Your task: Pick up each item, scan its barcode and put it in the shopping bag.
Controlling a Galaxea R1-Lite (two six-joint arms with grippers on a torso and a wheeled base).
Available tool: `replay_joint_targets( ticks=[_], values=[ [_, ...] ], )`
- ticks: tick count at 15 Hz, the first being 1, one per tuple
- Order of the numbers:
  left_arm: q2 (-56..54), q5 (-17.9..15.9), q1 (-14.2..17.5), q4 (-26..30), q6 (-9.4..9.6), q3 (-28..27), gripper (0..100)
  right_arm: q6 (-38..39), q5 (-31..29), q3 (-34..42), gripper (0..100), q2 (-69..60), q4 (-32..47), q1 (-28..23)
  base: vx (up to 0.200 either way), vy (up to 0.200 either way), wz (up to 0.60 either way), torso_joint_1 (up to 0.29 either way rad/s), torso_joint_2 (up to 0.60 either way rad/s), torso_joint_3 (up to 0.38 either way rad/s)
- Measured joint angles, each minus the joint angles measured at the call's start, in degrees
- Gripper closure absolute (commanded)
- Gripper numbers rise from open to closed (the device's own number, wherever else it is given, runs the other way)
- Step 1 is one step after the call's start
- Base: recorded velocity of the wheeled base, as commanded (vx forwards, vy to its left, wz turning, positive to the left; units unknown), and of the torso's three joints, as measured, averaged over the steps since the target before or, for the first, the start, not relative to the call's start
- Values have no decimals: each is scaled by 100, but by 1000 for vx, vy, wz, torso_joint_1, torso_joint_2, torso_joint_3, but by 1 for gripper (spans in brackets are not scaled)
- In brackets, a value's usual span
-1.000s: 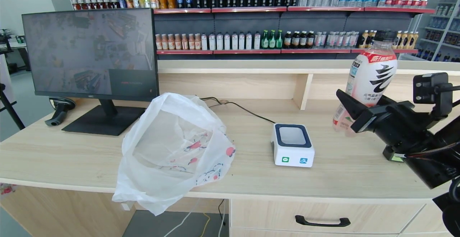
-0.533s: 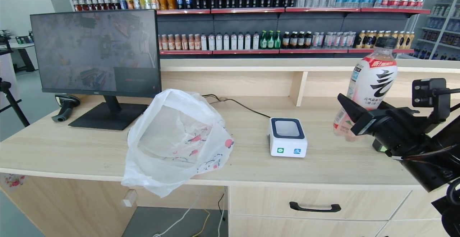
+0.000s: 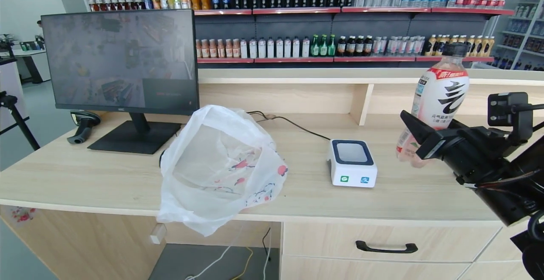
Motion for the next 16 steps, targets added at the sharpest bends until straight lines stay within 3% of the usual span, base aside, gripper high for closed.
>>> replay_joint_targets(
  ticks=[9,16],
  values=[
    [0,0,0,-2,-11,0,0,2,0,116,100,-41,-5,-18,0,200,0,0,2,2],
    [0,-2,0,-9,11,0,0,9,6,130,100,-101,2,11,0,0,86,1,0,0]
  ],
)
